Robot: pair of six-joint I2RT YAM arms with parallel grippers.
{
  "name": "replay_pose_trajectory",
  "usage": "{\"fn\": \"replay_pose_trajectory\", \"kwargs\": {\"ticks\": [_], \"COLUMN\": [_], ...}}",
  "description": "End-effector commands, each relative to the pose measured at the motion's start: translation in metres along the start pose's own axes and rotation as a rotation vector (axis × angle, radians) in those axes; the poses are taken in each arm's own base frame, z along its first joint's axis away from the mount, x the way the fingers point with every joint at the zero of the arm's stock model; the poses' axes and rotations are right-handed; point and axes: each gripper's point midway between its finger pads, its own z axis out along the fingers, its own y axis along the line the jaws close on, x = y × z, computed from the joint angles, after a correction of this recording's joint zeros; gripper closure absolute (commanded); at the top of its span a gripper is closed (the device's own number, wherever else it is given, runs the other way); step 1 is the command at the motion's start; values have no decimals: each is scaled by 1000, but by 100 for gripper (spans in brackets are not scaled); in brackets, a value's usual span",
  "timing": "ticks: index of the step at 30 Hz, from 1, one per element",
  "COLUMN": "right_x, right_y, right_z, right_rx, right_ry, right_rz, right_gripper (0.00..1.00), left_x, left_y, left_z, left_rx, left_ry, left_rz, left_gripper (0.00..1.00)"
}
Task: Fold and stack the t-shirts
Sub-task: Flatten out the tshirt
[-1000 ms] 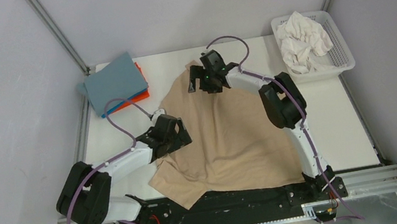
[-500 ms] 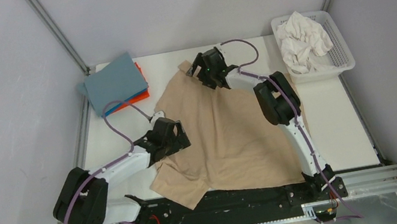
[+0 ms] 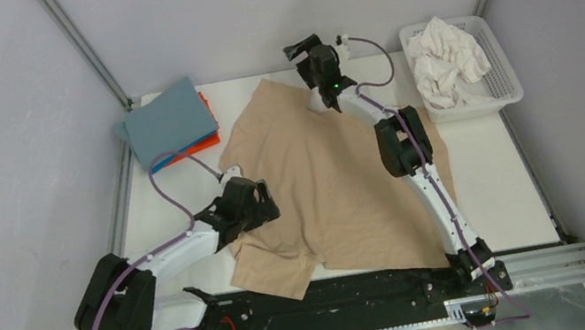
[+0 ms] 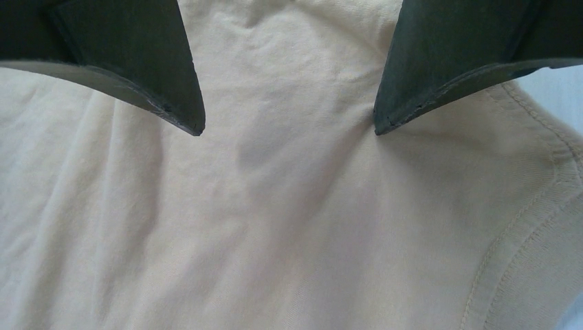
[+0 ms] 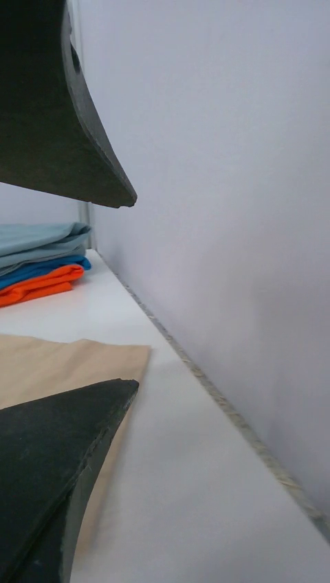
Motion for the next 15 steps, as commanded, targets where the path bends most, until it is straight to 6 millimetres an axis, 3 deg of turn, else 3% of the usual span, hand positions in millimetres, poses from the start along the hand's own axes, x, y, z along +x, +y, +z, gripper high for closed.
{"fn": "replay_pose_trajectory", "kwargs": {"ticks": [1,3,4,5,6,7,8,9,10,11,12,13,14,15], "right_x": [-60,-57,-58,-46,-49,-47,-36,-50,-43,-57,-58,-68,-68,-76], "right_y": [71,82,77,67,67,59,14,32,-5,1,-25,-36,-68,-72], "right_z": [-20,-38,-46,-69,-81,-108,-124,-150,-168,-192,-209,-232,-254,-268], "right_rx": [-90,-104,-87,-38,-35,-1,93,79,161,189,264,344,450,481], "right_ry": [-76,31,82,199,230,279,335,314,355,337,361,368,418,409], "right_rz": [-27,-151,-235,-309,-343,-405,-433,-506,-538,-605,-628,-666,-677,-696], "right_gripper": [1,0,1,1,1,1,1,1,1,1,1,1,1,1], "left_x": [57,47,37,31,18,12,-3,-12,-24,-38,-45,-58,-64,-73], "left_y": [47,39,31,27,18,13,4,0,-9,-17,-20,-28,-32,-40], "left_z": [-8,-9,-10,-11,-14,-16,-20,-23,-28,-33,-35,-38,-39,-39], "left_rx": [-128,-109,-92,-81,-60,-48,-27,-18,1,19,23,32,39,47], "left_ry": [198,170,145,130,96,77,37,11,-18,-54,-70,-100,-109,-116], "left_rz": [46,44,41,41,35,38,36,41,40,39,40,42,51,52], "left_gripper": [0,0,0,0,0,0,0,0,0,0,0,0,0,0]}}
